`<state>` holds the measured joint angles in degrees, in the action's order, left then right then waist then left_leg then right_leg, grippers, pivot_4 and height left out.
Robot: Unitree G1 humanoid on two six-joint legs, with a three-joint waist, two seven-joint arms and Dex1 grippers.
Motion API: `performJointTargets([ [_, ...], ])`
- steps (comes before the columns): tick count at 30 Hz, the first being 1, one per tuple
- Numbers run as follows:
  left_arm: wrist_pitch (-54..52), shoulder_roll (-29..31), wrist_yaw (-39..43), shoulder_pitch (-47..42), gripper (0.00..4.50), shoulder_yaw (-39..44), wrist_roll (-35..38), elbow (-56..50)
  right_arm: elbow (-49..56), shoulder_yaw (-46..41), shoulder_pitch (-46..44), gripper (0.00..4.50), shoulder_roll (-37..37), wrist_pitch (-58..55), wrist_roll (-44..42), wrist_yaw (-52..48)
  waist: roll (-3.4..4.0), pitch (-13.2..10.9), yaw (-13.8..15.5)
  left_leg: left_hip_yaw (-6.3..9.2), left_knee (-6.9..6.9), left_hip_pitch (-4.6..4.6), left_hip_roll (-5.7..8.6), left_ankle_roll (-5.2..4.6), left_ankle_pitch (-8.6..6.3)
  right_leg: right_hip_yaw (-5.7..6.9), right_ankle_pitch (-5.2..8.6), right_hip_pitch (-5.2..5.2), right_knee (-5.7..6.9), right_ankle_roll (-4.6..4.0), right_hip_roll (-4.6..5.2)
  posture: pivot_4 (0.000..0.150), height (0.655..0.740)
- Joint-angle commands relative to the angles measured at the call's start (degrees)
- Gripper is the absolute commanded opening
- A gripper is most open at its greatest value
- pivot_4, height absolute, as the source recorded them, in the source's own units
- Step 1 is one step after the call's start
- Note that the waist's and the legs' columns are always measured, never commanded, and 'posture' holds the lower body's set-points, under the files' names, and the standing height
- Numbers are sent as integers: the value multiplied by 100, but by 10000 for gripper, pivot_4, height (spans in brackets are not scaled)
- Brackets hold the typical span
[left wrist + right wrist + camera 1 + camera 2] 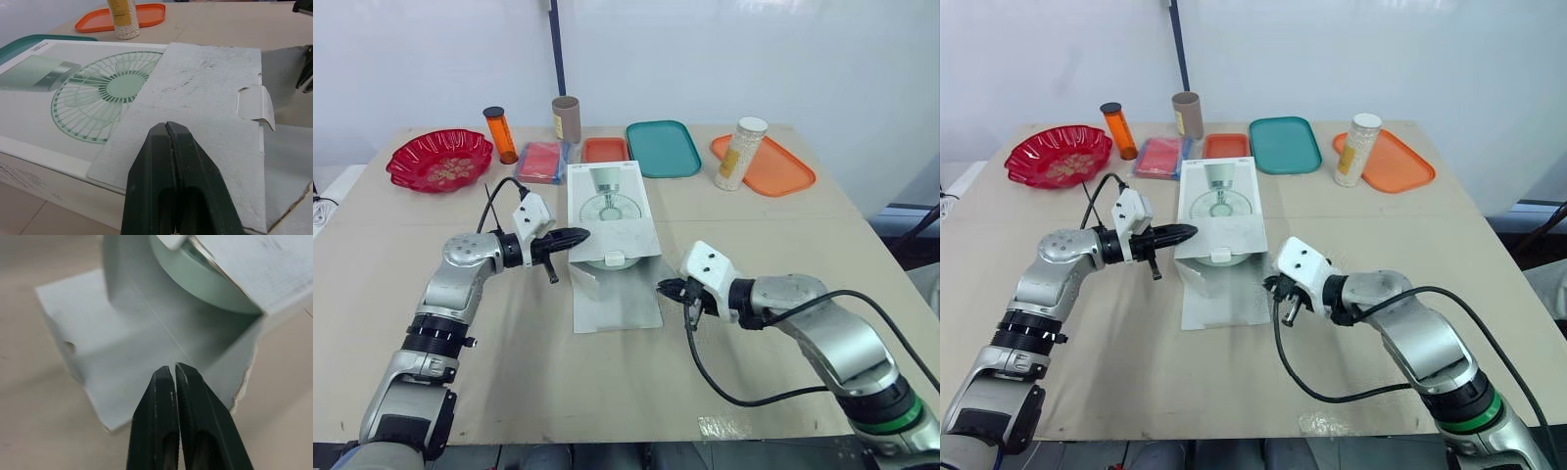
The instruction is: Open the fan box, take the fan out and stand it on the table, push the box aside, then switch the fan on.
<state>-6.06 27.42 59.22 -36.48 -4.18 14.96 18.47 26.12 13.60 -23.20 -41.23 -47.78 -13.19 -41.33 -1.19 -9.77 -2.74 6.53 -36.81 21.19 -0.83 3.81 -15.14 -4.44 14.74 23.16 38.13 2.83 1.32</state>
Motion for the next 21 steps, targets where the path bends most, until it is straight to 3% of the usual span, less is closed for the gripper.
performJointTargets([
  [1, 3, 5, 4, 15, 0, -29, -91, 9, -341, -21, -178, 444, 48, 81, 277, 230, 0, 0, 0, 0, 0, 0, 0, 0, 0, 0, 0, 0, 0, 0, 0, 1500, 7400],
  [9, -16, 64, 26, 91, 0, -21, -90, -61, -968, -61, -411, 444, 504, 223, 617, 645, 0, 0, -1, 0, 1, 0, 0, 0, 0, 0, 0, 1, 0, 0, 0, 1500, 7400],
  [21, -28, 192, -27, 157, 0, 54, -103, -106, -1140, -246, -805, 444, 1427, 179, 390, 834, 1, 0, -4, 0, 3, 0, -1, 0, 0, 0, -1, 2, 1, -2, -1, 1500, 7400],
])
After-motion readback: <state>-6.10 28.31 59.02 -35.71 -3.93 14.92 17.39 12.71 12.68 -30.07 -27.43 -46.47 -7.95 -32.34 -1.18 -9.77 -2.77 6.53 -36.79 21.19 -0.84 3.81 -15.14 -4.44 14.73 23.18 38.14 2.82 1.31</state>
